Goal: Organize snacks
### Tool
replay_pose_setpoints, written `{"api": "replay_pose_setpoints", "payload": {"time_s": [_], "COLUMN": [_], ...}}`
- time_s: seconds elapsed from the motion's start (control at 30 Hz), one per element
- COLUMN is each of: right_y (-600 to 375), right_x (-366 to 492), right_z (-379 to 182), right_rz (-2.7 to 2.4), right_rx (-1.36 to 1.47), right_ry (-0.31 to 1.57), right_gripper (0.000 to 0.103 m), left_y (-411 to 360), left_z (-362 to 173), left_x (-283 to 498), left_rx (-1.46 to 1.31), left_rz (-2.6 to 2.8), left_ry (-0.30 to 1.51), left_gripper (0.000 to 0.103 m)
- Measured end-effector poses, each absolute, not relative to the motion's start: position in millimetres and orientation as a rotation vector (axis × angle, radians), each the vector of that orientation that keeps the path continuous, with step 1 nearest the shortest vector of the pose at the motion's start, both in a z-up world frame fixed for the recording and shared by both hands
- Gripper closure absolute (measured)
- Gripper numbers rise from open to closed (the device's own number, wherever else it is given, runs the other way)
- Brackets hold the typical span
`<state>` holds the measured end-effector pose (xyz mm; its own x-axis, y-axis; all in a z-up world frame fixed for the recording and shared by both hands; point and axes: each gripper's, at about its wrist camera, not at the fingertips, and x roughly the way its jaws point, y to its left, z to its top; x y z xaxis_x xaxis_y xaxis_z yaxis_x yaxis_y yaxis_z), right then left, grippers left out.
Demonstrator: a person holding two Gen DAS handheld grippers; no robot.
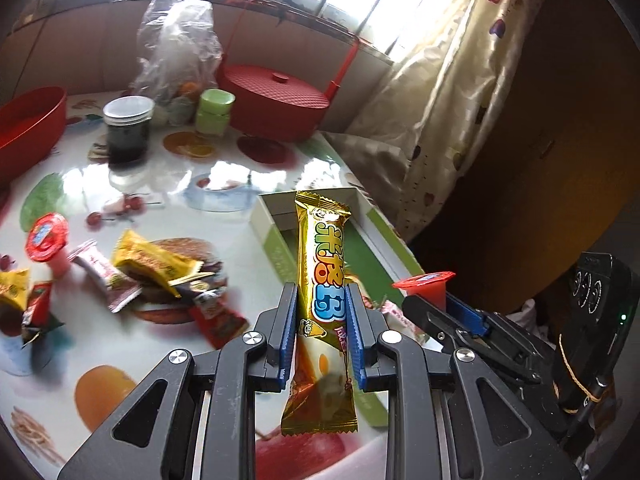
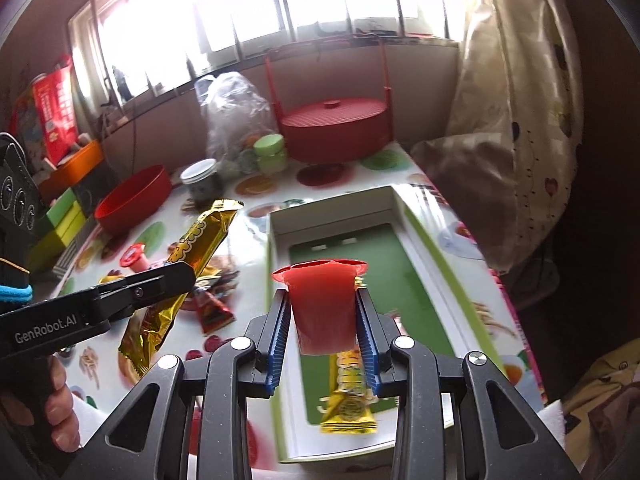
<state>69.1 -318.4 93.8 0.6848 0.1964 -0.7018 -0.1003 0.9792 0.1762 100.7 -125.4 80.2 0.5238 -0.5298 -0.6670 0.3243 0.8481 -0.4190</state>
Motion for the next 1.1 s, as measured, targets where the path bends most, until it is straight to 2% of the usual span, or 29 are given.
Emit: {"api": "replay_pose_setpoints", "payload": {"time_s": [0.63, 1.1], "right_y": [-367, -370], "right_x": [80, 88], "right_z": [66, 49], "right_rz": [0.089, 0.074], "right_rx": [0.145, 0.115], "right_ry": [0.853, 0.904], "right_gripper": [0.072, 0.072], "left_y": [-184, -198], "left_z": [48, 32], "left_x": [118, 120], "left_rx": [-0.240, -0.179], "left_rz": [-0.548, -0.506], "left_ry": [1.000, 1.037], "left_gripper": [0.079, 0.079]}}
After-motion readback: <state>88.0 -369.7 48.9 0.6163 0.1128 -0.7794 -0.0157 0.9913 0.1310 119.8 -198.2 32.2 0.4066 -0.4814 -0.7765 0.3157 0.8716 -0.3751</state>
